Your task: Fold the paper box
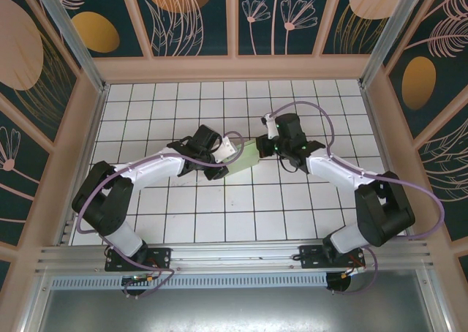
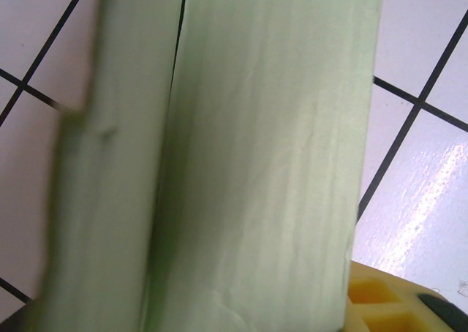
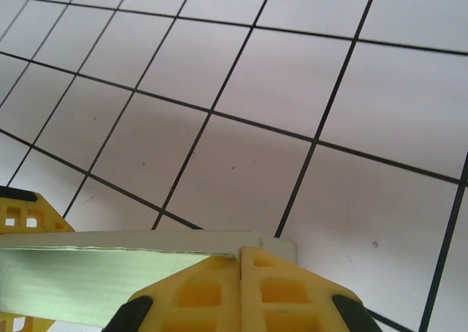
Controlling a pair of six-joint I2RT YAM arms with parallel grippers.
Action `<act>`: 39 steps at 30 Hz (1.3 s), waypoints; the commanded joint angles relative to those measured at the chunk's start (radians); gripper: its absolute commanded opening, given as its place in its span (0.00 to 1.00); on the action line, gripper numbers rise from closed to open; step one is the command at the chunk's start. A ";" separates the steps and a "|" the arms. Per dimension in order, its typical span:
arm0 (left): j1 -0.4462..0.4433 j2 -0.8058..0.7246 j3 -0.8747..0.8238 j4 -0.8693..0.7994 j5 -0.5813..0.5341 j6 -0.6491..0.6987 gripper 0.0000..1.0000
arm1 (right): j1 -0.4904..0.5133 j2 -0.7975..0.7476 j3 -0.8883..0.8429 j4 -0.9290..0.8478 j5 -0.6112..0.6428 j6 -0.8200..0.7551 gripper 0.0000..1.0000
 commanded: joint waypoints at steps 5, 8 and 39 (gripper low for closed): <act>0.002 0.037 -0.012 -0.038 -0.002 -0.007 0.42 | 0.007 -0.029 -0.088 0.062 -0.013 -0.055 0.02; 0.002 0.036 -0.013 -0.034 -0.008 -0.008 0.43 | 0.009 -0.039 -0.109 0.082 -0.002 -0.075 0.02; 0.003 -0.359 -0.123 0.147 -0.318 -0.290 0.94 | 0.062 -0.078 -0.077 0.044 0.159 -0.040 0.02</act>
